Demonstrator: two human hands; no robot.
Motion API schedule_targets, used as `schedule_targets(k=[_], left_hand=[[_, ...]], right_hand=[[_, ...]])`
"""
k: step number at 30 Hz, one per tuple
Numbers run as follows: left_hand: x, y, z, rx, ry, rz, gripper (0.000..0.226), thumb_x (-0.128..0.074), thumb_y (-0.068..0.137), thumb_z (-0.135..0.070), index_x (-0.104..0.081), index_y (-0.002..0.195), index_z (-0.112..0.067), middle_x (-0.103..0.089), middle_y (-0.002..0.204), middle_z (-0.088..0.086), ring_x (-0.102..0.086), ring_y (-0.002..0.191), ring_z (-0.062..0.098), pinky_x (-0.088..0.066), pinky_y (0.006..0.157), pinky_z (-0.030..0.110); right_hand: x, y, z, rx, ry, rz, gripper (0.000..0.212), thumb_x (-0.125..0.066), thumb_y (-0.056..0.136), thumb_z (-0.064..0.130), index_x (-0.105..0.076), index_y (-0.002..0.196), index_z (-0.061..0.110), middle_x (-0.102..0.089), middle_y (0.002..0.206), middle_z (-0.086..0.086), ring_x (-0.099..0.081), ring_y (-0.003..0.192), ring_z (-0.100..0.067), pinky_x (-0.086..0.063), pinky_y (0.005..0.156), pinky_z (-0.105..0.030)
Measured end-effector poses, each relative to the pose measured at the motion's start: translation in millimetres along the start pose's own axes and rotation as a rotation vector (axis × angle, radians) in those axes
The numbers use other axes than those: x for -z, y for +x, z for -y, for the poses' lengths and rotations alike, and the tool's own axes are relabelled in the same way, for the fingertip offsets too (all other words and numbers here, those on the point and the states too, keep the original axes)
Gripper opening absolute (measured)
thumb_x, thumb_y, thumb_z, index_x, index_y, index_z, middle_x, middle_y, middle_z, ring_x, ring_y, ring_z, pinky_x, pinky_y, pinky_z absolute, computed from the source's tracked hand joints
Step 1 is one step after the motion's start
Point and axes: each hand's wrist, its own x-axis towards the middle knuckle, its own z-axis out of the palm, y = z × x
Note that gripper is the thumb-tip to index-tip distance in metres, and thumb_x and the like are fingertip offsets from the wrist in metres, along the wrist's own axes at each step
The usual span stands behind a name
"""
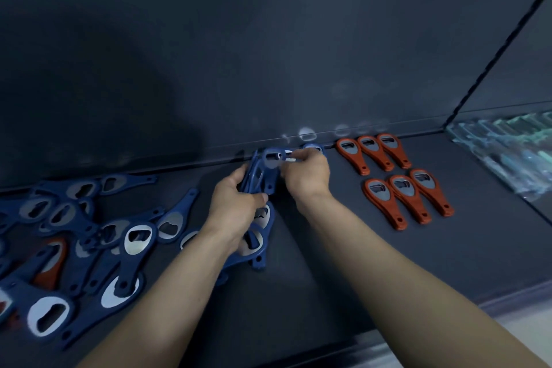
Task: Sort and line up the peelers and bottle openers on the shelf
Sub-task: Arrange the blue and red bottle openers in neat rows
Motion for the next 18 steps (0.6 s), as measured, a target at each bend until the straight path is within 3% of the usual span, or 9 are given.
schedule_targets(k=[3, 5, 11, 14, 18], left_hand=[[7, -1, 1, -0.020, 0.048, -0.043, 0.062, -0.062, 0.083, 0.005, -0.050, 0.134, -0.028, -0.062, 0.078, 0.001, -0.056, 0.058, 0.015, -0.053, 0.065, 0.032], [11, 0, 1, -0.027, 0.049, -0.064, 0.061, -0.061, 0.083, 0.006, -0.050, 0.134, -0.026, -0.061, 0.079, 0.001, -0.055, 0.057, 0.015, -0.053, 0.062, 0.030], [14, 2, 1, -0.036, 0.027, -0.080, 0.062, -0.061, 0.083, 0.007, -0.049, 0.135, -0.023, -0.060, 0.085, 0.002, -0.054, 0.059, 0.015, -0.053, 0.062, 0.025], [13, 6, 1, -0.050, 0.013, -0.095, 0.060, -0.062, 0.082, 0.007, -0.051, 0.133, -0.022, -0.063, 0.088, 0.000, -0.057, 0.062, 0.013, -0.053, 0.059, 0.022], [6, 9, -2, -0.024, -0.029, -0.084, 0.040, -0.061, 0.083, 0.005, -0.061, 0.111, -0.023, -0.068, 0.085, 0.003, -0.063, 0.070, 0.014, -0.055, 0.067, 0.026]], right_hand=[[12, 14, 7, 0.037, -0.082, -0.062, 0.002, -0.061, 0.076, 0.003, -0.063, 0.076, 0.002, -0.064, 0.075, -0.015, -0.055, 0.070, -0.021, -0.050, 0.067, -0.033], [18, 22, 10, 0.058, -0.187, -0.086, 0.011, -0.060, 0.076, 0.001, -0.068, 0.081, -0.005, -0.068, 0.080, -0.016, -0.063, 0.075, -0.027, -0.053, 0.069, -0.034], [17, 28, 8, 0.083, -0.384, -0.078, 0.012, -0.056, 0.085, 0.006, -0.066, 0.089, 0.003, -0.065, 0.091, -0.013, -0.059, 0.081, -0.028, -0.041, 0.062, -0.027], [19, 18, 9, 0.206, -0.384, -0.095, 0.011, -0.055, 0.087, 0.010, -0.065, 0.084, 0.005, -0.066, 0.088, -0.011, -0.060, 0.082, -0.027, -0.045, 0.064, -0.029], [13, -4, 10, 0.296, -0.251, 0.167, 0.012, -0.066, 0.085, 0.024, -0.066, 0.079, 0.014, -0.066, 0.074, 0.000, -0.060, 0.071, -0.014, -0.048, 0.068, -0.026]])
